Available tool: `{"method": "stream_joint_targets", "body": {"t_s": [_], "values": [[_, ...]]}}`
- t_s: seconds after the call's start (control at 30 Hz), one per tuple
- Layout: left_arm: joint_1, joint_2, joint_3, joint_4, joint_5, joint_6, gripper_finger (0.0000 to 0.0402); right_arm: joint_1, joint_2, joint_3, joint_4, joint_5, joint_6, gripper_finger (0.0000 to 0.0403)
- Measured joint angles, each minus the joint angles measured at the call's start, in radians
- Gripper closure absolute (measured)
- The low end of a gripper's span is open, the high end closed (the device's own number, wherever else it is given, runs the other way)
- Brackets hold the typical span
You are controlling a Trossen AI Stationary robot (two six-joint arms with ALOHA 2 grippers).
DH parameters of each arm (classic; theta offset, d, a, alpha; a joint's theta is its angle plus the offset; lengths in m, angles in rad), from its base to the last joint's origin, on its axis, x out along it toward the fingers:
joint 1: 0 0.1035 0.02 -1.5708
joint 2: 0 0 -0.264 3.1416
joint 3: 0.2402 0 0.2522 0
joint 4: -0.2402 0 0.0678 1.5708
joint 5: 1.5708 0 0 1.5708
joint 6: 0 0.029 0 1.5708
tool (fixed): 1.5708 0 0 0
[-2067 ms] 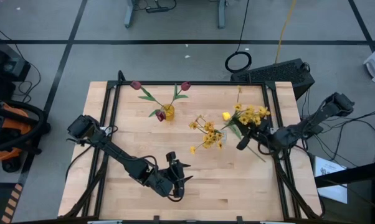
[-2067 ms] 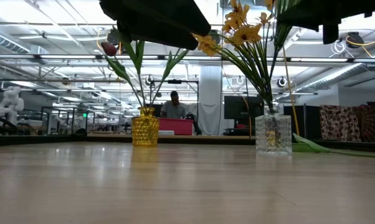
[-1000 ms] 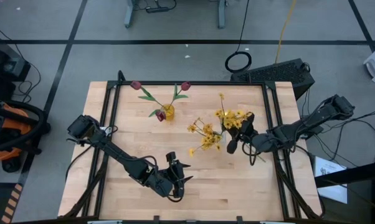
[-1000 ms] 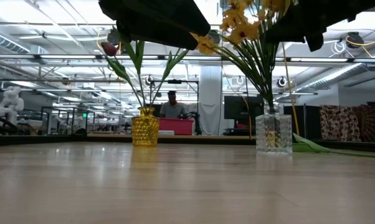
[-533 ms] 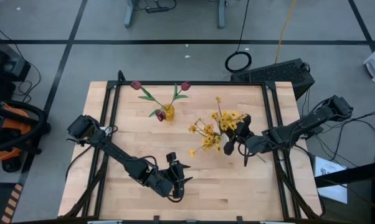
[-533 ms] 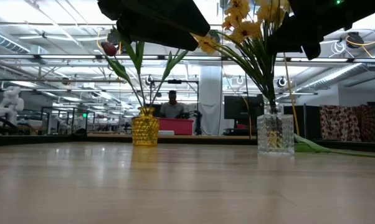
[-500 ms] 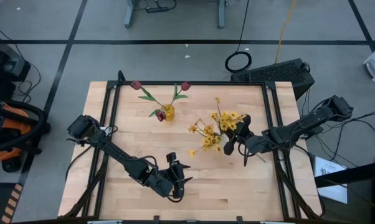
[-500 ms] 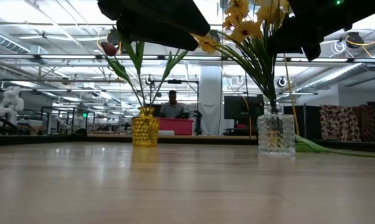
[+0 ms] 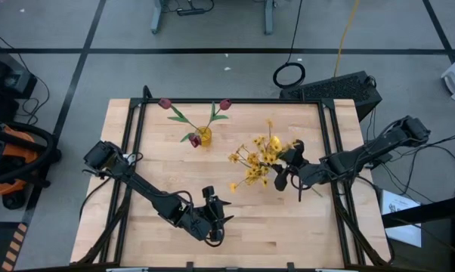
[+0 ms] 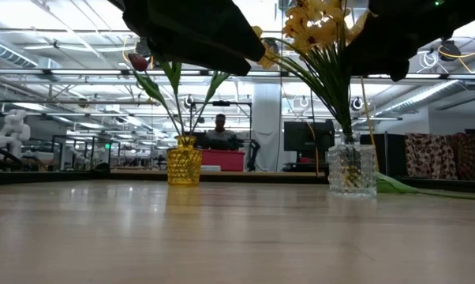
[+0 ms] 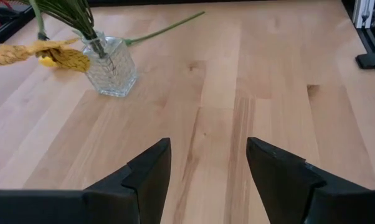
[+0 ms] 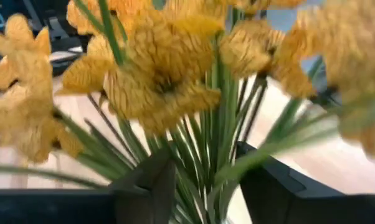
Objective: Sort flowers into vase by color
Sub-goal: Put the yellow flower into the transparent vase
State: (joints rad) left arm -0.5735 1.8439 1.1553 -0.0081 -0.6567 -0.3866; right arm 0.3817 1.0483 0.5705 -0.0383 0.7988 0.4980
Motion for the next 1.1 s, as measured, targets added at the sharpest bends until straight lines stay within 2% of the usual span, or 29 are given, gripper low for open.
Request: {"method": "stream_joint_targets", "body": {"t_s": [0.2,0.47,0.6,0.8,0.97,1.1], "values": [[0.0,0.0,0.0,0.0,0.0,0.0,0.0185,0.001,-0.05,0.023,-0.174,-0.052,0.078,0.0208],[0.0,0.0,0.0,-0.001,0.0,0.0,0.0185,0.022,-0.104,0.162,-0.482,-0.099,0.166,0.0175],[-0.003,0.0,0.0,-0.001,0.0,0.0,0.0185,0.05,-0.109,0.222,-0.638,-0.145,0.227,0.0176],[-0.004,0.0,0.0,0.0,0.0,0.0,0.0185,0.103,-0.102,0.239,-0.833,-0.211,0.422,0.0188],[-0.005,0.0,0.0,0.0,0.002,-0.035,0.0185,0.159,-0.055,0.238,-0.991,-0.275,0.614,0.0195],[-0.005,0.0,0.0,-0.001,0.014,-0.052,0.0185,0.205,0.0,0.238,-1.055,-0.281,0.716,0.0197]]}}
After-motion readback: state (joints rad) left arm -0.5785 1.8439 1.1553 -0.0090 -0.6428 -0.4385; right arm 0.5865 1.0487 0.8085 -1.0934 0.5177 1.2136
